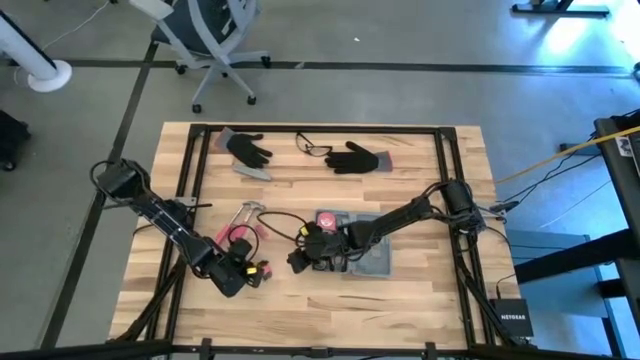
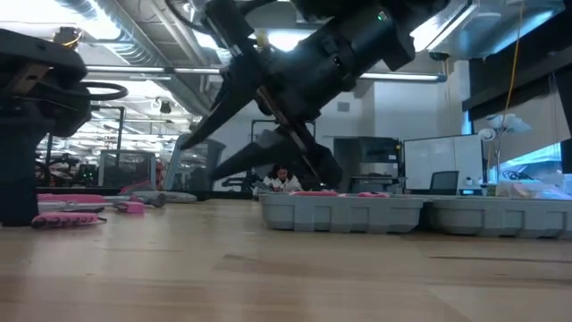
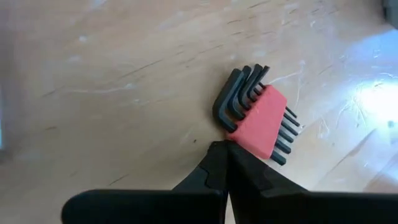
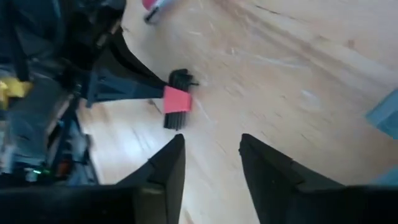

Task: Prefit tool cases
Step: Put the orange Allen wrench set into the gray prefit tool case

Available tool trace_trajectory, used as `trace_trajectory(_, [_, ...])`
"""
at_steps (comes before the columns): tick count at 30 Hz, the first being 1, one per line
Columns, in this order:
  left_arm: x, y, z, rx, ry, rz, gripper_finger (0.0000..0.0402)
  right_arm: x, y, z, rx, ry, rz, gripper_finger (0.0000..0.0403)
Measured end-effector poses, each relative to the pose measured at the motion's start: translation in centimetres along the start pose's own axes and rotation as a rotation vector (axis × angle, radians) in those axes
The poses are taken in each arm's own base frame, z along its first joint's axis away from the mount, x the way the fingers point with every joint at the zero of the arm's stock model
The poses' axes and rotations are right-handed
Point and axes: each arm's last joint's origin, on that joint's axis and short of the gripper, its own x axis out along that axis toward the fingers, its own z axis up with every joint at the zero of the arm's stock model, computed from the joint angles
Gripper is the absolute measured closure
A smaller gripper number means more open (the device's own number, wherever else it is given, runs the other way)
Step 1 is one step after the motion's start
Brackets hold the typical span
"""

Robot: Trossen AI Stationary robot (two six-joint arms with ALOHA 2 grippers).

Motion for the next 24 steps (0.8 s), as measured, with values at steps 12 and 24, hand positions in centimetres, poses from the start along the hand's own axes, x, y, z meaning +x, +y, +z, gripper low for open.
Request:
trace_trajectory(12, [1.2, -1.0, 1.7, -0.002, -0.047, -0.055, 0.0401, -0.5, 1.7, 0.4, -0.103, 0.088, -0.006, 0.0252])
trace_trajectory(24, [2.9, -1.9, 2.2, -0.029, -0.097, -0.144, 0.0401, 0.2, 0.6, 0.2, -0.052, 0.119, -0.072, 0.0253])
